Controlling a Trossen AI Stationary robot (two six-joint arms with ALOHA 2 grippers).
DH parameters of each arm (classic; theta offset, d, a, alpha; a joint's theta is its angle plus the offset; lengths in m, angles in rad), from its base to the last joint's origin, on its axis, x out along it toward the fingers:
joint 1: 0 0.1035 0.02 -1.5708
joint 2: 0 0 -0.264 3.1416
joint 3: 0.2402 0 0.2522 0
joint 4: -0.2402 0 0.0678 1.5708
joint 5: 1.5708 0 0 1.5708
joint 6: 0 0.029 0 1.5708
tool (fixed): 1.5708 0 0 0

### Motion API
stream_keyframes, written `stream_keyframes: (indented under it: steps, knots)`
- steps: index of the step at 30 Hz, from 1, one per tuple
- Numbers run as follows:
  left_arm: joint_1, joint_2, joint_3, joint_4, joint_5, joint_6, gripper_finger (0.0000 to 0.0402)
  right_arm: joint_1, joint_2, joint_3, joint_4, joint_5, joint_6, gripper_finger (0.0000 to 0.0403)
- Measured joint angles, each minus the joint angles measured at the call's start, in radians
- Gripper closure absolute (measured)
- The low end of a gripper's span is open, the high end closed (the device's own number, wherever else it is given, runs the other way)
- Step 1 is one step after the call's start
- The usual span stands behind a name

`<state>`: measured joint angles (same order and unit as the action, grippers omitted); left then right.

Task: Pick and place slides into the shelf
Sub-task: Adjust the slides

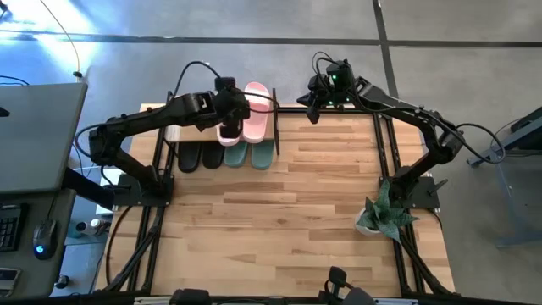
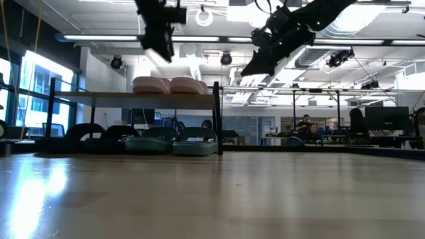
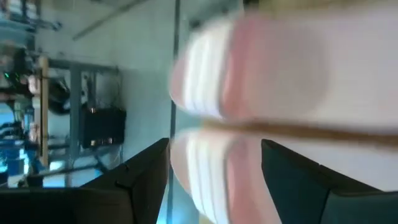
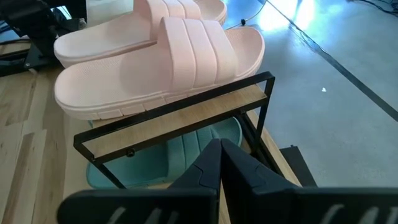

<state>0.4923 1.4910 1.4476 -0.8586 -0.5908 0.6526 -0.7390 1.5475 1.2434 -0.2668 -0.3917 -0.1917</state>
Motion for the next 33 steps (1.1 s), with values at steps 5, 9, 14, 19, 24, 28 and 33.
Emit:
stream_keyframes:
  steps: [5,9,14,19,24,28,33]
  knots:
    - [0.0,0.014,0.043,0.064,0.153,0.013,0.0183,0.0,0.0,0.0,0.0,0.0,0.0,0.0402]
    - [0.011,0.072,0.041,0.121,0.15,0.11,0.0196,0.0,0.0,0.0,0.0,0.0,0.0,0.0402]
    - [0.012,0.158,0.041,0.13,0.071,0.151,0.0203,0.0,0.0,0.0,-0.013,-0.001,0.0,0.0402]
    - [0.013,0.214,0.042,0.163,-0.004,0.187,0.0205,0.0,0.0,0.0,-0.014,-0.002,0.0,0.0402]
    - [0.012,0.259,0.042,0.186,-0.045,0.212,0.0211,0.0,0.0,0.0,-0.014,-0.003,-0.01,0.0402]
    - [0.012,0.277,0.042,0.219,-0.098,0.212,0.0225,0.0,0.0,0.0,-0.014,-0.004,-0.011,0.0402]
    - [0.012,0.277,0.042,0.232,-0.111,0.207,0.0267,0.0,0.0,0.0,-0.014,-0.004,-0.012,0.0402]
